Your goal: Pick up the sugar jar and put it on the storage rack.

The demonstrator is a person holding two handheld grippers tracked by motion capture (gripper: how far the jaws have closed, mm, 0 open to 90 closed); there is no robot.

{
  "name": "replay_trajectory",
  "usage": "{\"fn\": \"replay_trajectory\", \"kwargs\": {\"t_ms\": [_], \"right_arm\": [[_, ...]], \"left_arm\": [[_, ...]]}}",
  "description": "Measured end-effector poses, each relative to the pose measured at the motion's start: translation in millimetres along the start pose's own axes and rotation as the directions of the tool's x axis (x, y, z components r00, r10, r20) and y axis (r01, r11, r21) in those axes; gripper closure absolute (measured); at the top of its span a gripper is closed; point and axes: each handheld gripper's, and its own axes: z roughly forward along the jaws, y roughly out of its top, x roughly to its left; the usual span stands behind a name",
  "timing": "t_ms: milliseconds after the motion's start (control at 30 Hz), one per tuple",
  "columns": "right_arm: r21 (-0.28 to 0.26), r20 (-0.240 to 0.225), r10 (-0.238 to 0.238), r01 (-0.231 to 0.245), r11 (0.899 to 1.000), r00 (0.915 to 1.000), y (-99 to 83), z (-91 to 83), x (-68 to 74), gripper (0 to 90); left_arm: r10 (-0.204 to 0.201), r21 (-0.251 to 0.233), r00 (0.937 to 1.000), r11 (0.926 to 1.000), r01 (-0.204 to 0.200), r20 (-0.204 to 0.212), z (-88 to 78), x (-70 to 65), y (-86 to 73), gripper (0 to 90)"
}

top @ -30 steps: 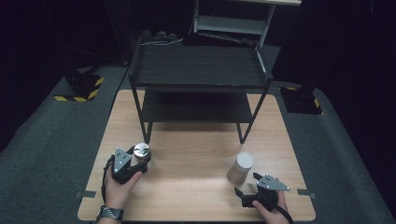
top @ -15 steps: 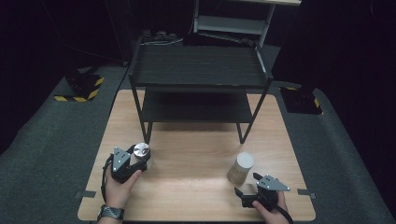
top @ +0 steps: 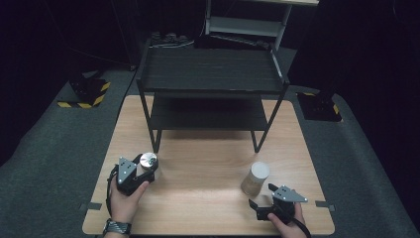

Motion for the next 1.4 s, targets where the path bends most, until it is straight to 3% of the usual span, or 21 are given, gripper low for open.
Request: {"fn": "replay_trajectory", "kwargs": {"t_ms": [300,667,1233,1400], "right_arm": [[0.002,-0.001,-0.008,0.008,1.0,1.0,0.3,0.3,0.4,0.8],[0.002,-0.005,0.002,-0.002,1.0,1.0,0.4,0.2,-1.1,0.8],[0.002,-0.007,0.007,-0.007,1.0,0.9999,0.3,0.1,-2.0,0.8],[0.0,-0.008,0.007,-0.007,1.0,0.9999,0.0,0.0,-2.0,0.8]], "left_arm": [[0.019,-0.047,0.9997,0.9987,-0.018,0.017,-6.9,-5.3,8.2,35.0],[0.046,-0.117,0.998,0.9923,-0.041,0.043,-20.3,-13.3,33.4,35.1],[0.095,-0.22,0.9929,0.9726,-0.077,0.072,-38.4,-26.3,88.7,35.2],[0.094,-0.232,0.9923,0.97,-0.073,0.081,-41.3,-27.4,107.4,35.2]]}}
